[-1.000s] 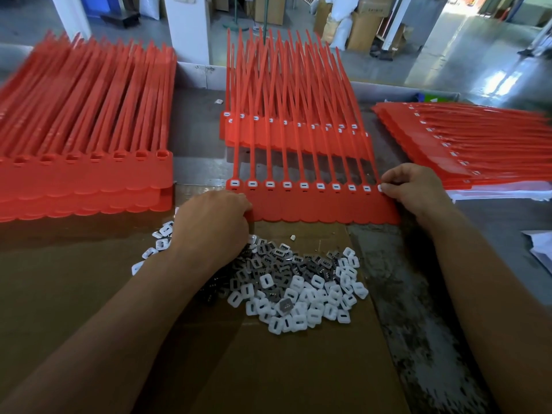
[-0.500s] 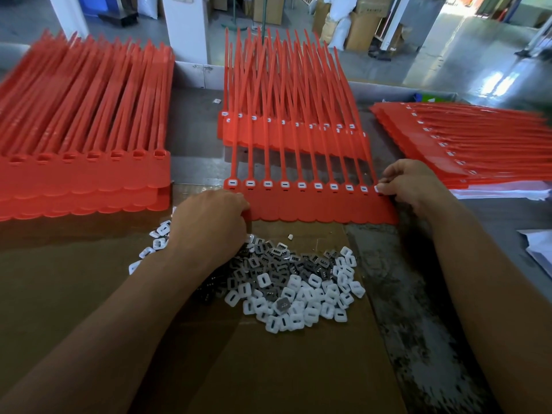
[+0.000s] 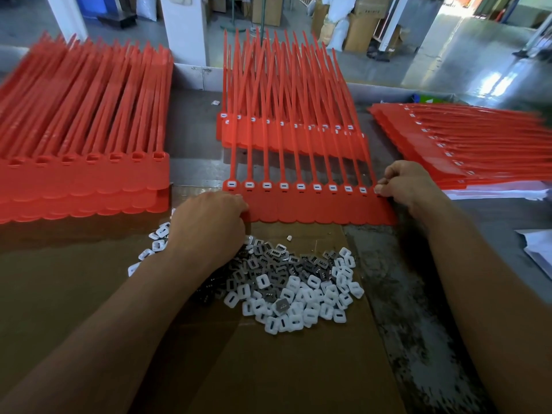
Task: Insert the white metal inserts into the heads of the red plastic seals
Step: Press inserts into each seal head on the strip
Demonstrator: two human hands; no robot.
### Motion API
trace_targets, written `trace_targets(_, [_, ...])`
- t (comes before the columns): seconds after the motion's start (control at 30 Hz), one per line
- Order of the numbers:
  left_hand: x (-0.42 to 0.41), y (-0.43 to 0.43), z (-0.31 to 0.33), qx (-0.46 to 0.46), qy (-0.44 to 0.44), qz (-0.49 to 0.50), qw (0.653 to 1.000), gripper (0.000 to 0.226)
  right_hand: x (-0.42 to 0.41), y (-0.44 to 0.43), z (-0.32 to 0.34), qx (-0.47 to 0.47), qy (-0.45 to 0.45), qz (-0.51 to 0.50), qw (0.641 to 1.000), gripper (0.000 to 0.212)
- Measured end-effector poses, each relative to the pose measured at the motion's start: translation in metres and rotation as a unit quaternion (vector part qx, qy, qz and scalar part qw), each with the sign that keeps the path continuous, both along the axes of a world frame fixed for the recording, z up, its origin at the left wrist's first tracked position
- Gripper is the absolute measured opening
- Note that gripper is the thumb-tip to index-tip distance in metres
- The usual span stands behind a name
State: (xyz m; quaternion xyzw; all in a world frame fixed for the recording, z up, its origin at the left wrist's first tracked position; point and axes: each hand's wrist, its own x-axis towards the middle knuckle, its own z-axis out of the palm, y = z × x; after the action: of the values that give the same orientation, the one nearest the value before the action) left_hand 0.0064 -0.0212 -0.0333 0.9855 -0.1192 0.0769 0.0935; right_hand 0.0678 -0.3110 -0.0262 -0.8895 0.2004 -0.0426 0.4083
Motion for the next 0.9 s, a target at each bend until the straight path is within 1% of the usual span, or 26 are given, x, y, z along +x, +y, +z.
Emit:
trace_targets(0.1, [0.000,0.000,0.000,0.001,-0.002,-0.001,1.000,0.034,-0.004,0.000,-0.003,0.000,-0.028,-0.009,1.000,0.028])
trace_targets(0.17, [0.000,0.000,0.000,-0.001,-0.004,0.001,1.000,0.034,-0.009,0.000,-0.006,0.003,-0.057,-0.008,0.998,0.018])
trace_targets(0.27, [-0.001,0.000,0.000,-0.006,-0.007,0.003,1.000,0.034,-0.014,-0.002,-0.006,0.036,-0.078,-0.002,0.996,0.011])
trace_targets(0.33, [0.000,0.000,-0.001,-0.005,-0.008,0.001,1.000,0.033,-0.015,-0.002,-0.006,0.039,-0.079,-0.012,0.996,0.013])
trace_targets(0.43, [0.000,0.000,0.000,-0.003,-0.008,0.001,1.000,0.033,-0.011,0.000,-0.006,0.038,-0.071,-0.032,0.996,0.029])
trace_targets(0.5, [-0.001,0.000,-0.001,-0.004,-0.008,0.000,1.000,0.033,-0.007,0.001,-0.006,0.033,-0.065,-0.041,0.997,0.032])
trace_targets(0.63, [0.000,0.000,0.000,-0.003,-0.010,0.001,1.000,0.034,-0.006,0.000,-0.006,0.017,-0.061,-0.048,0.997,0.030])
trace_targets(0.7, [-0.001,0.000,0.000,-0.001,-0.008,0.000,1.000,0.034,-0.009,0.000,-0.007,0.021,-0.062,-0.047,0.997,0.023])
trace_targets(0.77, [-0.001,0.000,0.000,0.000,-0.006,-0.002,1.000,0.034,-0.012,0.000,-0.006,-0.003,-0.064,-0.049,0.997,0.015])
trace_targets(0.83, [-0.001,0.000,0.000,0.000,-0.003,-0.002,1.000,0.034,-0.017,0.001,-0.005,-0.040,-0.057,-0.042,0.997,0.017])
trace_targets(0.9, [-0.001,0.000,0.000,-0.003,-0.003,-0.001,1.000,0.035,-0.021,0.004,-0.001,-0.058,-0.037,-0.033,0.997,0.025])
